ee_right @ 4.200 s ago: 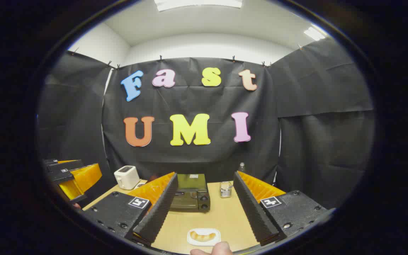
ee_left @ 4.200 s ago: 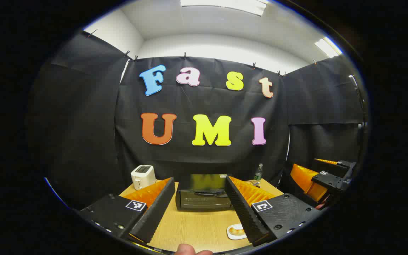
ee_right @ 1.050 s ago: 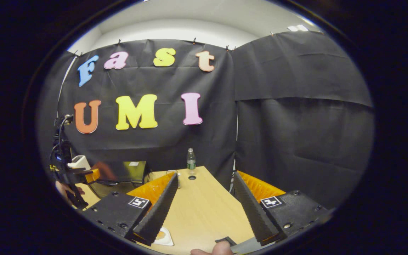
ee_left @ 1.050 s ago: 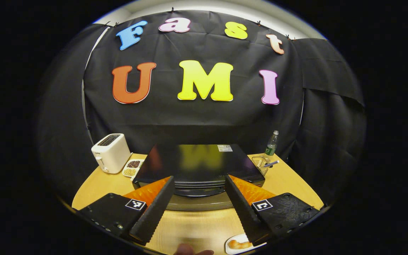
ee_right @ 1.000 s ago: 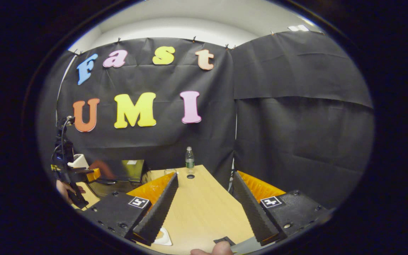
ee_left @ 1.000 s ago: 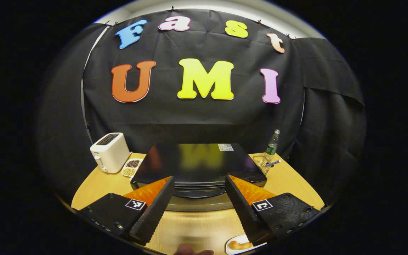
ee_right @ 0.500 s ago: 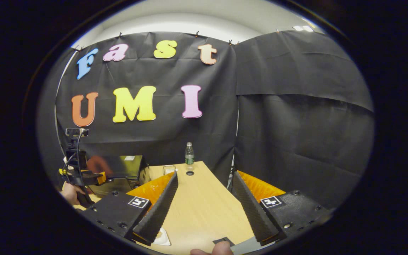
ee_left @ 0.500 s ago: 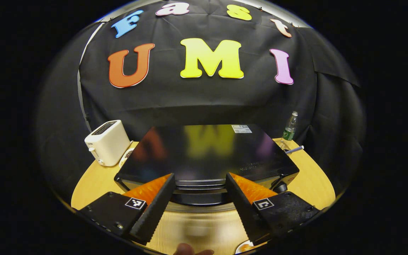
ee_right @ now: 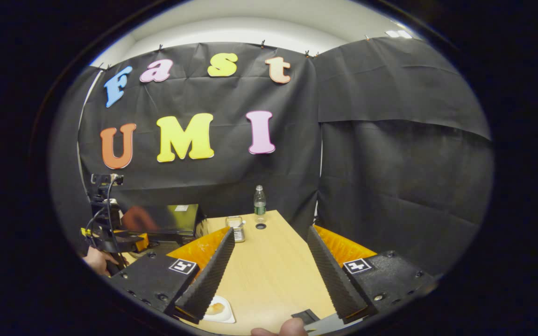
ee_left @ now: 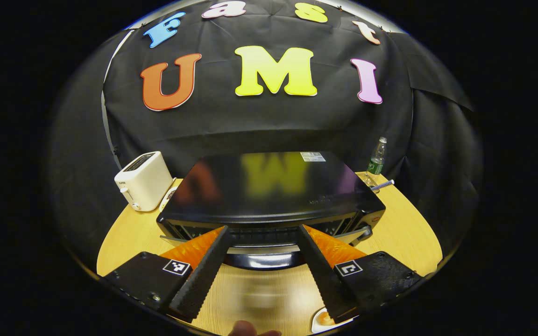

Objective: Open the electric oven with the left hand, put the food in, and close the electric oven.

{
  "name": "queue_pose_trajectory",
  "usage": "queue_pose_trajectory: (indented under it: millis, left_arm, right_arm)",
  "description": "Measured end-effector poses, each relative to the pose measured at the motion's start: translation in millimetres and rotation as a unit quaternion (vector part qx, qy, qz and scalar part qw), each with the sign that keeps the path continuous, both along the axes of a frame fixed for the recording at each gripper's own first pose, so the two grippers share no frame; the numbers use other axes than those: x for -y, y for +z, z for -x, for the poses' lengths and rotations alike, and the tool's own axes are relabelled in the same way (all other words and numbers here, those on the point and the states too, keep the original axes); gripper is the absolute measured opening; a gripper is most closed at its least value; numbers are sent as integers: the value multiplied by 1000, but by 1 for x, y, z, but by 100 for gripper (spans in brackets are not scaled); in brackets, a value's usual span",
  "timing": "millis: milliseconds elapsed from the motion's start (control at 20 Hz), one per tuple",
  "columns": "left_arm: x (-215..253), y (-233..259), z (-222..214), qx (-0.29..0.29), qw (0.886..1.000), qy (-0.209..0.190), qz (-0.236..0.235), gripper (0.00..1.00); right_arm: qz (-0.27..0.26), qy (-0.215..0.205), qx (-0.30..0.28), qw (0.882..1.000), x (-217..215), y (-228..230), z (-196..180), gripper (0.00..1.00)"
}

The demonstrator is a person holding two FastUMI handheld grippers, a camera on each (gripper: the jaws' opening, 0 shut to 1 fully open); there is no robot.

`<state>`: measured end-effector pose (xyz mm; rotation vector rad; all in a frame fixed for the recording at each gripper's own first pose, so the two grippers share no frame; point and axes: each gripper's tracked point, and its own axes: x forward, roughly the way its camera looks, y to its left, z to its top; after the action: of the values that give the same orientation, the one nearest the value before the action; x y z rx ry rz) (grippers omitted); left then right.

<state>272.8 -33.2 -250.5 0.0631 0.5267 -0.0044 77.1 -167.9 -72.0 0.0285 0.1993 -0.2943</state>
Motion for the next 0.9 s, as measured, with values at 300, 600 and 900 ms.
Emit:
queue_pose_trajectory:
  millis: [300, 600, 900]
  left_arm:
    - [-1, -44, 75, -58, 998, -4, 13, 99]
    - [-14, -117, 109, -115, 993, 10, 38, 95]
    - [-15, -137, 112, -127, 990, 23, 58, 94]
  right_arm:
    - [-15, 16, -1, 1000, -19, -6, 10, 98]
    - [-1, 20, -17, 1000, -23, -12, 26, 99]
    - [17, 28, -26, 999, -30, -11, 34, 98]
